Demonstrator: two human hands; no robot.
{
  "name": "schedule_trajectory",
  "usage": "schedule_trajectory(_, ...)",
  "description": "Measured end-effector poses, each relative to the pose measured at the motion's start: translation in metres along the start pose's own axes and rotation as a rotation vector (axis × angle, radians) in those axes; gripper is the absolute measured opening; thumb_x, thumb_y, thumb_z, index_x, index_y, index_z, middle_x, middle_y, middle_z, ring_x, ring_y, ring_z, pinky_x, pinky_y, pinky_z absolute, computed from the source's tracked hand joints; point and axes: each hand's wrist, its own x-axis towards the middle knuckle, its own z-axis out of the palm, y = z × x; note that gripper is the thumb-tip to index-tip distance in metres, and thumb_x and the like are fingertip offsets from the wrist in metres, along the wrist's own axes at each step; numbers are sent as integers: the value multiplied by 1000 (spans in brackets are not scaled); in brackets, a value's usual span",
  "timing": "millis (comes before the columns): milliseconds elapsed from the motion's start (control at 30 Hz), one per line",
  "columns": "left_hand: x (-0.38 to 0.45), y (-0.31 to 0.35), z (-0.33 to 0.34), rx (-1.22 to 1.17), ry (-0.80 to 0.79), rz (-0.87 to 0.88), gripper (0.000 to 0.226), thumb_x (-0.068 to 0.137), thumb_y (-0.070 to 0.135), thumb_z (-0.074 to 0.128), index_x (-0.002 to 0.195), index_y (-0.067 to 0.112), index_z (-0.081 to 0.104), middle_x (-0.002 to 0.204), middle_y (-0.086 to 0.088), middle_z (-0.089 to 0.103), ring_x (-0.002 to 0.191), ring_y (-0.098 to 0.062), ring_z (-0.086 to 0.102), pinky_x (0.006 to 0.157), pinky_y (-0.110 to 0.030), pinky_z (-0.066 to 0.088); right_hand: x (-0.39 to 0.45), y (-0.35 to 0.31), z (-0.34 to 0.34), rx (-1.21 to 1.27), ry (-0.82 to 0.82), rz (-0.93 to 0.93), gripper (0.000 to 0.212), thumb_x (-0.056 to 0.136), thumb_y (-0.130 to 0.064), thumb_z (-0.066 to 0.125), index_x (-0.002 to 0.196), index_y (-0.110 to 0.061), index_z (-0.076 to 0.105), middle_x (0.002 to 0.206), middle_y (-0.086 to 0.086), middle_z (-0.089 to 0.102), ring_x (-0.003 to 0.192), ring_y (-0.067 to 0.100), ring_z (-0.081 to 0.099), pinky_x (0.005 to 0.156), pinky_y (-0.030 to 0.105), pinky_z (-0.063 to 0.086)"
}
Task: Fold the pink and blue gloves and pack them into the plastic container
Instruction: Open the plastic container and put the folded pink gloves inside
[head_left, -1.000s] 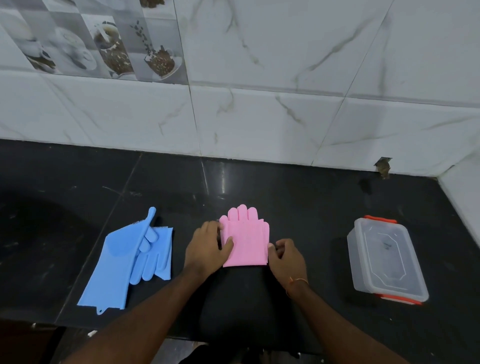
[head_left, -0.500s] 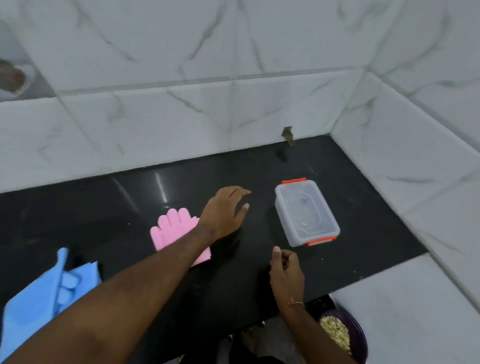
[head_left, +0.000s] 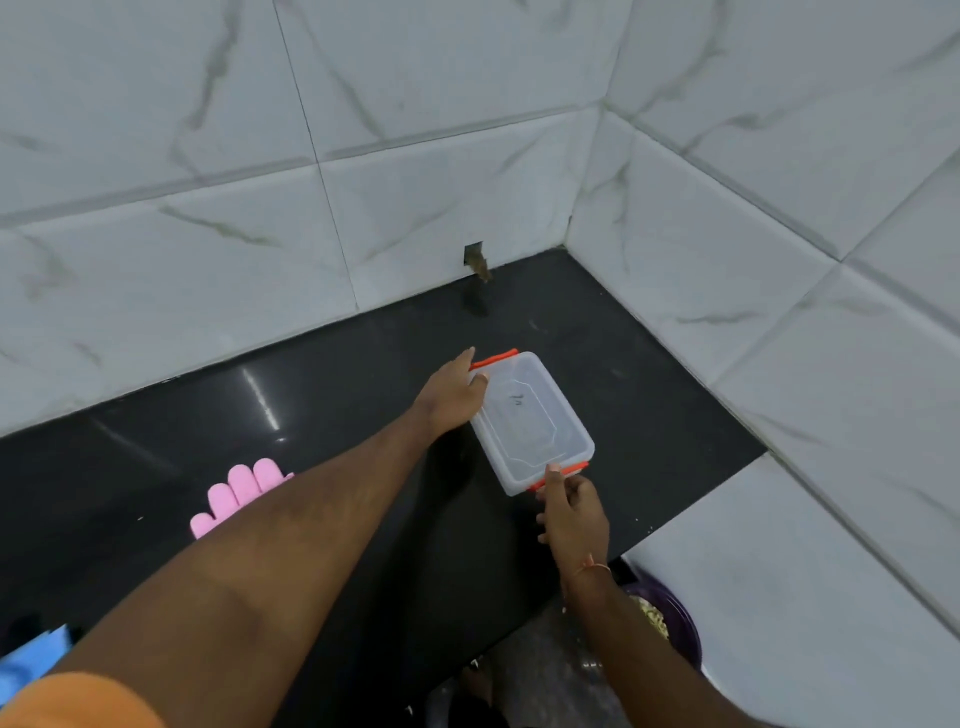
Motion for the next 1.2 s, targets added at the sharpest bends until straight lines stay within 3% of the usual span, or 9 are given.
schedule_trajectory(133, -3, -25, -7, 38, 67, -22, 54, 112, 34, 49, 164, 20, 45, 162, -7, 54, 146, -27, 55, 118, -43, 47, 14, 5, -2, -57, -32, -46, 27, 101, -57, 57, 90, -33, 58, 94, 1, 76, 81, 22, 75, 77, 45, 66)
schedule_trajectory(233, -21, -57, -17, 66, 108, -40, 21, 108, 38, 53, 114, 27, 70, 109, 5, 74, 99, -17, 71, 72, -23, 50, 21, 2, -3, -129, -105, -119, 22, 104, -52, 55, 90, -37, 60, 96, -1, 76, 89, 24, 74, 87, 52, 63)
schedule_trajectory(333, -59, -86, -23, 55, 178, -131, 25, 106, 45, 59, 86, 30, 62, 83, 10, 67, 74, -6, 65, 59, -20, 40, 26, -6, 0, -196, -173, -191, 32, 106, -51, 54, 89, -27, 68, 94, 1, 77, 87, 21, 74, 83, 47, 63)
schedule_trajectory(633, -195, -140, 12, -259, 341, -321, 52, 115, 57, 29, 97, 33, 72, 88, 11, 79, 81, 5, 74, 74, -23, 58, 31, -19, 35, -478, -491, -459, 31, 109, -50, 44, 95, -34, 66, 88, -12, 73, 82, 5, 70, 66, 18, 50)
schedule_trajectory(867, -214, -148, 18, -284, 480, -341, 52, 119, 39, 33, 110, 11, 76, 97, -2, 77, 97, -20, 75, 95, -45, 62, 24, -14, 49, -551, -512, -519, 38, 111, -48, 39, 86, -34, 63, 86, -12, 70, 83, 4, 68, 65, 19, 48)
schedule_trajectory(967, -217, -132, -3, -229, 655, -287, 21, 105, 13, 66, 90, 1, 74, 63, 15, 37, 48, -3, 47, 42, -8, 36, 23, -13, 50, -562, -505, -514, 36, 111, -47, 39, 89, -34, 64, 88, -16, 70, 85, 2, 68, 66, 17, 48)
schedule_trajectory(1000, -215, -136, -3, -239, 698, -293, 25, 106, 14, 65, 85, 5, 73, 61, 16, 35, 45, -2, 43, 43, -3, 30, 22, -13, 51, -567, -506, -513, 35, 111, -47, 38, 92, -34, 64, 89, -17, 69, 85, 1, 67, 66, 17, 48)
schedule_trajectory(1067, -217, -140, 9, -285, 614, -326, 46, 119, 33, 41, 96, 10, 74, 78, 1, 68, 75, -21, 71, 73, -32, 63, 21, -14, 51, -571, -507, -500, 32, 111, -46, 39, 97, -33, 65, 90, -19, 67, 85, 0, 66, 66, 16, 47)
schedule_trajectory(1200, -221, -148, 16, -327, 480, -393, 59, 119, 42, 28, 80, 20, 68, 81, -1, 75, 80, -16, 72, 91, -48, 61, 21, -15, 49, -526, -498, -441, 32, 112, -42, 40, 91, -34, 62, 90, -14, 68, 87, 4, 66, 68, 19, 48)
